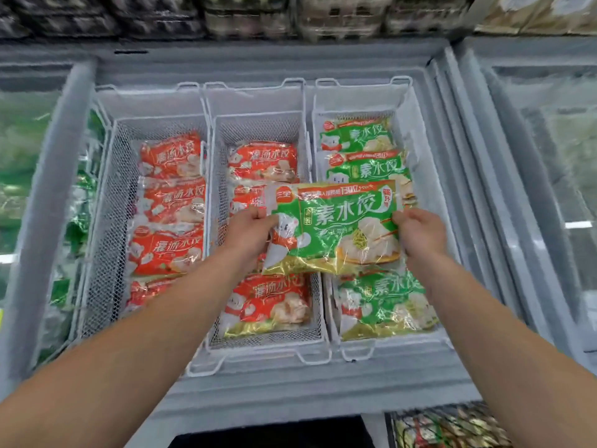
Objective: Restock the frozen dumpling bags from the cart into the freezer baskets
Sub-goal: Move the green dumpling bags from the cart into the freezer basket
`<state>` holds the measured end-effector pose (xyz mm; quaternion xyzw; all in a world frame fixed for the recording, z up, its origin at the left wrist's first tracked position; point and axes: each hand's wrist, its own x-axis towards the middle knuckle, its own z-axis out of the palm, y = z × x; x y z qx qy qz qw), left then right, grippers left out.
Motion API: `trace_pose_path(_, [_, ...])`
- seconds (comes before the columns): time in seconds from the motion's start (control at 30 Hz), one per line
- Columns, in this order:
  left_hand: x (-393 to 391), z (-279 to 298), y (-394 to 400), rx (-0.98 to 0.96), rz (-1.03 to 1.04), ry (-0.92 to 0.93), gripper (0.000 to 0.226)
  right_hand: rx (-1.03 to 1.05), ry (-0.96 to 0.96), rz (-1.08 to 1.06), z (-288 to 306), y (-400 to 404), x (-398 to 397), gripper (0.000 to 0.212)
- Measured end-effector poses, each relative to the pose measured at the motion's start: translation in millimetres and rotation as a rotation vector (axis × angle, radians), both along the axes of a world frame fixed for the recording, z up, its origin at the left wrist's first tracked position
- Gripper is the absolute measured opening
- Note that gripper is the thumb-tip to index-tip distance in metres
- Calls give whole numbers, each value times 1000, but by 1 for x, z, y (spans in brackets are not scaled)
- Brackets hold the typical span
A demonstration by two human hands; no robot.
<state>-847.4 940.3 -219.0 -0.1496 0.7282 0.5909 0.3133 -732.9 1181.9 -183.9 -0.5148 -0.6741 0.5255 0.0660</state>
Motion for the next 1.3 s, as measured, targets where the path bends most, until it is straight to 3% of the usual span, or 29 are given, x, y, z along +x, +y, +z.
trace_pose_path(0.13, [-39, -10, 71, -41, 43, -5, 22, 21, -43, 73, -23, 74, -54, 21])
trace_pose_path(0.3, [-99, -25, 142, -112, 71, 34, 16, 5, -9, 84, -45, 140, -123, 12])
trace_pose_path(0.6, [-201, -60, 239, -213, 106, 81, 27, 16, 31, 23, -86, 217, -232, 21])
trace_pose_path(0.67, [-217, -67, 252, -251, 106, 86, 26, 20, 25, 61, -95, 225, -247, 13])
trace_pose_path(0.73, [-227, -75, 261, -305, 81, 110, 20, 18, -48, 186, -102, 229, -256, 30])
trace_pose_path(0.87, [-225, -78, 260, -359, -67, 183, 6, 10, -201, 414, -107, 222, -253, 68])
trace_pose_path(0.93, [-217, -73, 254, -354, -103, 193, 9, 0, -214, 451, -105, 215, -247, 68])
trace_pose_path(1.13, [-173, -31, 213, -377, -245, 193, 44, 60, -230, 542, -66, 163, -206, 58])
trace_pose_path(1.3, [-104, 14, 163, -370, -340, 230, 51, 95, -203, 588, -28, 98, -139, 56])
